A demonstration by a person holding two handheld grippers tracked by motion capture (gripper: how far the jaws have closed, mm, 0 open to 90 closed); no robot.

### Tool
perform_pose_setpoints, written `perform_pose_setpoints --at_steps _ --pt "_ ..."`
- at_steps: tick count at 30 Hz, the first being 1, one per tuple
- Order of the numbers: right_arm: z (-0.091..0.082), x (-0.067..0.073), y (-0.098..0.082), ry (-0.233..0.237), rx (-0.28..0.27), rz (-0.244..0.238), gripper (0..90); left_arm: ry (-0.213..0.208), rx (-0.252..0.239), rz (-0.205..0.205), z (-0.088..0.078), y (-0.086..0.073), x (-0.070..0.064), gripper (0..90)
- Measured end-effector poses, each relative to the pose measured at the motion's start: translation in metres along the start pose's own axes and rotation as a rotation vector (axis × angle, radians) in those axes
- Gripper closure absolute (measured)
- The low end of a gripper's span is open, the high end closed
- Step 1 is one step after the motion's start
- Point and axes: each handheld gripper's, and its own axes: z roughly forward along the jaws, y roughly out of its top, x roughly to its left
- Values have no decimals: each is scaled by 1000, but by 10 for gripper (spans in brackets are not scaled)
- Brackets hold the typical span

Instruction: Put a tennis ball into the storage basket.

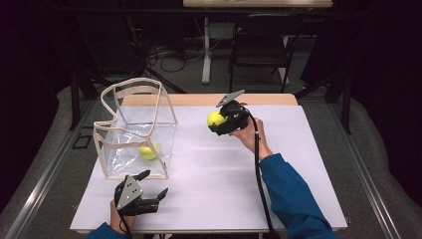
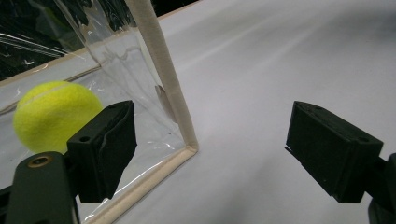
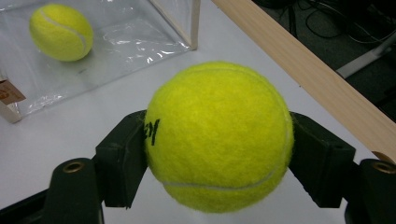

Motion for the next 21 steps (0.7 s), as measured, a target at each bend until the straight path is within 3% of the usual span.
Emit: perform_pose_setpoints --at_steps 21 --pt "-15 2 11 1 -14 -16 262 3 -3 3 -1 0 0 160"
